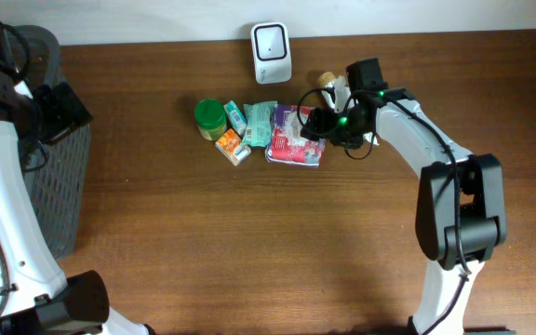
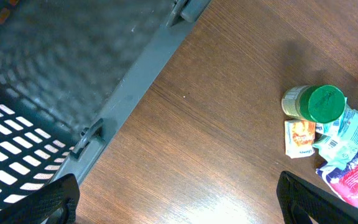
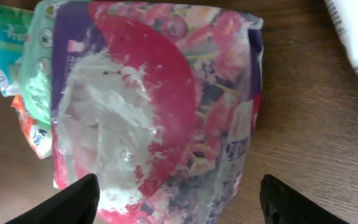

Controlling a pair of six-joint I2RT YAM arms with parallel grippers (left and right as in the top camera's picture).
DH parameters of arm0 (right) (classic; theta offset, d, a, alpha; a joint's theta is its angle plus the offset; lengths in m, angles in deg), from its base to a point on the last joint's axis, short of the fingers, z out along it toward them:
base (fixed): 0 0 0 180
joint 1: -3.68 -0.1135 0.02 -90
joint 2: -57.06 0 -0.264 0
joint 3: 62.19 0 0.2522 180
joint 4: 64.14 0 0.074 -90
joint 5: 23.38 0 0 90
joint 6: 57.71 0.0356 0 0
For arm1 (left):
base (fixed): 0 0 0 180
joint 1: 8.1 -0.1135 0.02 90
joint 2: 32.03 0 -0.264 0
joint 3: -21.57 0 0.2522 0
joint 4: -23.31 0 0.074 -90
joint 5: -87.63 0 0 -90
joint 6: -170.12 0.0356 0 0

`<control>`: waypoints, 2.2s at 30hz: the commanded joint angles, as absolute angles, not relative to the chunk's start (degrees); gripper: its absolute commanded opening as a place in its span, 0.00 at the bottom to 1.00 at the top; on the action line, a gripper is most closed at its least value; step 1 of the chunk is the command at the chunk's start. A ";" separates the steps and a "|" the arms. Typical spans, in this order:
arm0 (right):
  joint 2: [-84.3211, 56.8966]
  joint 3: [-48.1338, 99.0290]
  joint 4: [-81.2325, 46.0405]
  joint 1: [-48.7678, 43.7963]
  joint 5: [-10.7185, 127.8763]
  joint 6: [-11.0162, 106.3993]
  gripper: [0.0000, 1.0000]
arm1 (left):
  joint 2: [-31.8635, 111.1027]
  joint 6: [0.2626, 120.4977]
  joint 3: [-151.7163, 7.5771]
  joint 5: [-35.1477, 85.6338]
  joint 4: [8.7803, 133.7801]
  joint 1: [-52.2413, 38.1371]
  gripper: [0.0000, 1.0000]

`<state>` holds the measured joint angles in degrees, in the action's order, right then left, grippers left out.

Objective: Scan the item barcode

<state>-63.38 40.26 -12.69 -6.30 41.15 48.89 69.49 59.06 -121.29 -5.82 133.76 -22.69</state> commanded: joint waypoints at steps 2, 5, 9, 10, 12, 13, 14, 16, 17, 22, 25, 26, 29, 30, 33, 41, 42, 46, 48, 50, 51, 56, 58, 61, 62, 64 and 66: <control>-66.81 39.49 -13.34 -7.74 41.56 49.35 0.55 | 68.24 58.27 -121.23 -6.27 133.80 -22.91 0.99; -66.40 39.67 -13.34 -7.92 41.43 49.09 0.26 | 68.24 58.27 -121.23 -6.27 133.80 -22.91 0.99; -63.88 42.75 -9.43 -7.83 41.63 48.00 0.04 | 68.24 58.27 -121.23 -6.27 133.80 -22.91 0.99; -62.42 44.47 -7.22 -7.83 42.20 46.86 0.04 | 68.24 58.27 -121.23 -6.27 133.80 -22.91 0.99; -59.75 46.79 -2.98 -7.94 45.72 46.07 0.04 | 68.24 58.27 -121.23 -6.27 133.80 -22.91 0.99; -57.48 48.06 0.40 -8.07 50.11 46.10 0.04 | 68.24 58.27 -121.23 -6.27 133.80 -22.91 0.99; -55.62 48.71 2.70 -8.29 53.65 46.10 0.04 | 68.24 58.27 -121.23 -6.27 133.80 -22.91 0.99; -51.71 49.15 6.48 -9.60 61.65 46.23 0.04 | 68.24 58.27 -121.23 -6.27 133.80 -22.91 0.99; -50.46 49.17 7.99 -10.47 65.17 46.99 0.04 | 68.24 58.27 -121.23 -6.27 133.80 -22.91 0.99; -49.50 49.13 26.52 -19.26 92.62 53.64 0.04 | 68.24 58.27 -121.23 -6.27 133.80 -22.91 0.99; -49.90 48.56 31.94 -21.77 96.12 55.78 0.04 | 68.24 58.27 -121.23 -6.27 133.80 -22.91 0.99; -50.25 47.42 31.90 -21.82 96.05 55.76 0.04 | 68.24 58.27 -121.23 -6.27 133.80 -22.91 0.99; -52.41 43.14 28.97 -21.82 97.21 55.76 0.04 | 68.24 58.27 -121.23 -6.27 133.80 -22.91 0.99; -53.70 42.11 27.02 -21.82 97.32 55.76 0.04 | 68.24 58.27 -121.23 -6.27 133.80 -22.91 0.99; -56.39 41.85 23.59 -23.02 96.82 55.76 0.12 | 68.24 58.27 -121.23 -6.27 133.80 -22.91 0.99; -56.56 46.81 15.33 -36.79 82.24 55.71 0.69 | 68.24 58.27 -121.23 -6.27 133.80 -22.91 0.99; -56.56 48.91 15.16 -37.82 80.60 55.71 0.76 | 68.24 58.27 -121.23 -6.27 133.80 -22.91 0.99; -56.56 58.11 16.18 -38.89 75.07 55.06 1.00 | 68.24 58.27 -121.23 -6.27 133.80 -22.91 0.99; -56.54 63.75 19.70 -36.18 79.35 55.08 0.99 | 68.24 58.27 -121.23 -6.27 133.80 -22.91 0.99; -56.54 64.54 21.36 -33.16 79.73 55.04 0.99 | 68.24 58.27 -121.23 -6.27 133.80 -22.91 0.99; -56.54 64.52 22.39 -31.28 79.70 55.06 0.99 | 68.24 58.27 -121.23 -6.27 133.80 -22.91 0.99; -56.61 60.25 30.89 -17.58 67.62 54.71 0.99 | 68.24 58.27 -121.23 -6.27 133.80 -22.91 0.99; -56.61 54.62 30.98 -14.69 63.16 52.04 0.99 | 68.24 58.27 -121.23 -6.27 133.80 -22.91 0.99; -56.61 46.35 28.88 -14.39 60.27 52.06 0.58 | 68.24 58.27 -121.23 -6.27 133.80 -22.91 0.99; -56.61 44.02 28.71 -14.69 60.01 52.06 0.36 | 68.24 58.27 -121.23 -6.27 133.80 -22.91 0.99; -56.61 40.06 28.55 -15.17 59.53 52.08 0.10 | 68.24 58.27 -121.23 -6.27 133.80 -22.91 0.99; -56.61 36.37 26.04 -16.22 59.46 52.11 0.04 | 68.24 58.27 -121.23 -6.27 133.82 -22.91 0.99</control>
